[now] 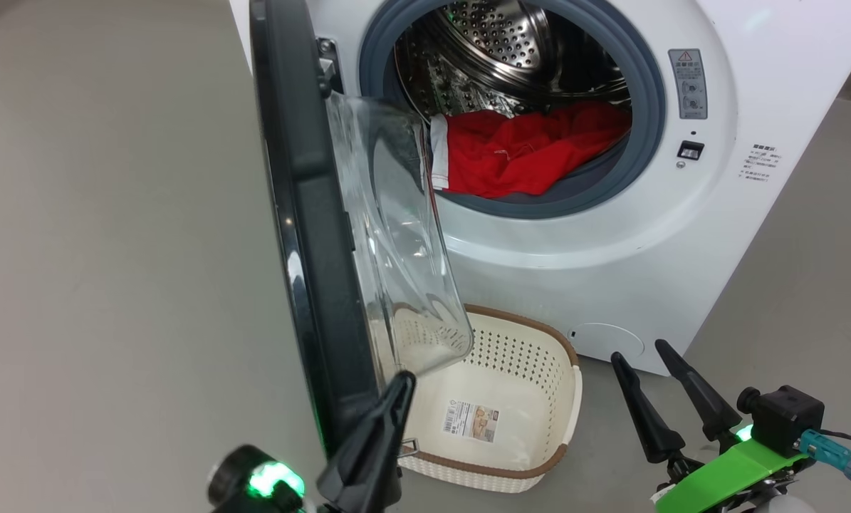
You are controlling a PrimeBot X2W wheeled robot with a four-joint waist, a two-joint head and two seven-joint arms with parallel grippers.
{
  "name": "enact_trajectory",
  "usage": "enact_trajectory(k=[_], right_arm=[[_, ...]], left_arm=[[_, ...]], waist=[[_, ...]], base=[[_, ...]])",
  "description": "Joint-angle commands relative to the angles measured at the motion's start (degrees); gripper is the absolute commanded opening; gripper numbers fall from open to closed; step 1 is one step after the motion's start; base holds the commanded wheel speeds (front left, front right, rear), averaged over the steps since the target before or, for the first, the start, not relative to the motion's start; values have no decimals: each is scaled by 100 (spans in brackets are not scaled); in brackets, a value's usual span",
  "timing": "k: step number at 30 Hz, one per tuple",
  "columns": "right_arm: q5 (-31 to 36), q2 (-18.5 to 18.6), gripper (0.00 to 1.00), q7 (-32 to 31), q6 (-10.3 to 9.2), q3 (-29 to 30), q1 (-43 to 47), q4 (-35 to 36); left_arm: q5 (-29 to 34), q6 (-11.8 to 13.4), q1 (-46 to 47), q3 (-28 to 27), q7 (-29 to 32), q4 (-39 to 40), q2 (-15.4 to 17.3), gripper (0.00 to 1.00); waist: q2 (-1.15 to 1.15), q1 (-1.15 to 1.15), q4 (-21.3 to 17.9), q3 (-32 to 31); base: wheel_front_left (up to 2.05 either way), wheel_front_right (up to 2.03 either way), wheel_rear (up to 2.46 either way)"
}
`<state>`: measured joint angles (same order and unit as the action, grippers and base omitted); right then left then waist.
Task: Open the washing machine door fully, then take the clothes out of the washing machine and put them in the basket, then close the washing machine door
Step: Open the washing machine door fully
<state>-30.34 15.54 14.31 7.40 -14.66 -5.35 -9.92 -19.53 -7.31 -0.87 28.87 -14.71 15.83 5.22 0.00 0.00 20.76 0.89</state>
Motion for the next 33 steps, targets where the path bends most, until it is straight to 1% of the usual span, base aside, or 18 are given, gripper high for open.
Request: enact_trajectory(k=[1, 4, 15, 22, 28, 32, 33], right_arm=[[34, 30, 100, 69, 9, -135, -77, 127], [27, 33, 100, 69, 9, -140, -98, 123], [10, 29, 100, 69, 9, -165, -124, 94], [-10, 14, 100, 69, 9, -192, -112, 87], [-7, 1, 100, 69, 9, -202, -96, 78], [-15, -6, 100, 69, 9, -198, -86, 63], [-18, -17, 100, 69, 9, -186, -84, 61]], left_arm=[[-102, -17, 194, -56, -29, -71, -4, 0], [-216, -17, 229, 60, -29, -425, 2, 0], [-546, -17, 314, 282, 0, -1246, 6, 0], [-698, -16, 341, 198, 0, -1732, 32, 0], [-719, 22, 347, 35, -13, -1857, 75, 0], [-713, 95, 348, -115, -18, -1868, 171, 0], [-701, 161, 358, -229, -19, -1834, 247, 0]], waist=[[0, 0, -20, 21], [0, 0, -39, 42], [0, 0, -72, 70], [0, 0, -37, 75], [0, 0, 54, 71], [0, 0, 241, 76], [0, 0, 355, 75]], base=[[0, 0, 0], [0, 0, 0], [0, 0, 0], [0, 0, 0], [0, 0, 0], [0, 0, 0], [0, 0, 0]])
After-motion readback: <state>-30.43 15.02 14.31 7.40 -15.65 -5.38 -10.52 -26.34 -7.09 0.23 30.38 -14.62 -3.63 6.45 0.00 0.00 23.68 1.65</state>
